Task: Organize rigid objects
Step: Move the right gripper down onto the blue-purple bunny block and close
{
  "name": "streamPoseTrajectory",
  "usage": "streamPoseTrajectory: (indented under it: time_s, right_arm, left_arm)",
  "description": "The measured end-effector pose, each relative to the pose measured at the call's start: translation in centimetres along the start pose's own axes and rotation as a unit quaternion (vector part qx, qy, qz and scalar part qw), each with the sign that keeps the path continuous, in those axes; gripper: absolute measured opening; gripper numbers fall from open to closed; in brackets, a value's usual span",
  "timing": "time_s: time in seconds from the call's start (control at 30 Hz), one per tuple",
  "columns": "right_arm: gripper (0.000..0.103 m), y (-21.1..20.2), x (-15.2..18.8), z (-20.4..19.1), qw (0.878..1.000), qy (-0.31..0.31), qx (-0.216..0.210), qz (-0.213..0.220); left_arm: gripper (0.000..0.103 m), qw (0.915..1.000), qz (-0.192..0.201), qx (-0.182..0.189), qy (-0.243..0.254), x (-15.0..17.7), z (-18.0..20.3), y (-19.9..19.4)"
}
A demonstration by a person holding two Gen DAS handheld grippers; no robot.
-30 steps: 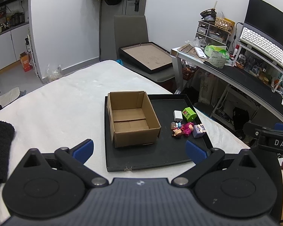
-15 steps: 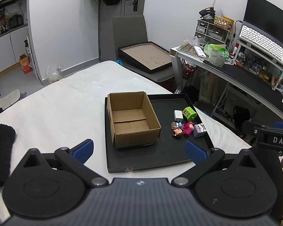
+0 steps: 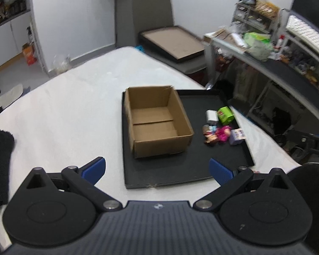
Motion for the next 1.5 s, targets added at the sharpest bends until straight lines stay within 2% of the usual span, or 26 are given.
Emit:
streamPoseTrajectory:
  time_s: [0.37, 0.53, 0.63, 0.7, 0.83, 1.17, 1.4, 1.5]
  right_arm:
    - [0.103, 8.3, -1.2, 3.3, 0.998, 0.022, 0.011, -0.063]
    - [0.082, 12.7, -0.9, 4.6, 0.993, 0.031, 0.012, -0.110]
    - [0.081, 14.8, -0.7, 5.1, 0.990, 0.036, 0.010, -0.134]
    - [0.079, 16.0, -0.6, 5.4, 0.988, 0.039, 0.008, -0.146]
    - [0.068, 18.0, -0.3, 6.3, 0.983, 0.048, 0.002, -0.175]
    - [0.064, 22.7, 0.0, 7.5, 0.974, 0.052, -0.018, -0.221]
    - [0.044, 25.9, 0.9, 7.7, 0.968, 0.064, -0.029, -0.242]
    - [0.042, 26.8, 1.1, 7.9, 0.968, 0.060, -0.028, -0.243]
  left_arm:
    - [0.101, 0.9985, -0.052, -0.010, -0.014, -2.3, -0.4, 7.3]
    - [0.100, 0.9956, -0.083, -0.016, -0.040, -2.9, -0.9, 10.9]
    - [0.099, 0.9943, -0.096, -0.018, -0.043, -3.3, -0.8, 12.7]
    - [0.094, 0.9934, -0.104, -0.016, -0.046, -3.6, -0.7, 13.7]
    - [0.087, 0.9904, -0.126, -0.015, -0.056, -3.7, -0.8, 15.6]
    - [0.073, 0.9851, -0.155, -0.031, -0.068, -3.9, -1.3, 19.7]
    - [0.062, 0.9829, -0.163, -0.041, -0.074, -4.6, -2.2, 21.9]
    - [0.056, 0.9814, -0.172, -0.044, -0.073, -4.6, -2.2, 22.9]
Point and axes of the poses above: each gripper's, at about its wrist camera, not at the fingertips, and y roughly the way its jaws point, z to its right, x to its underside, the point moved 7 cm from there along y, roughly the way its jaws point, and after that the axes turned 4 degrees about -x, right-handed, at the moved point
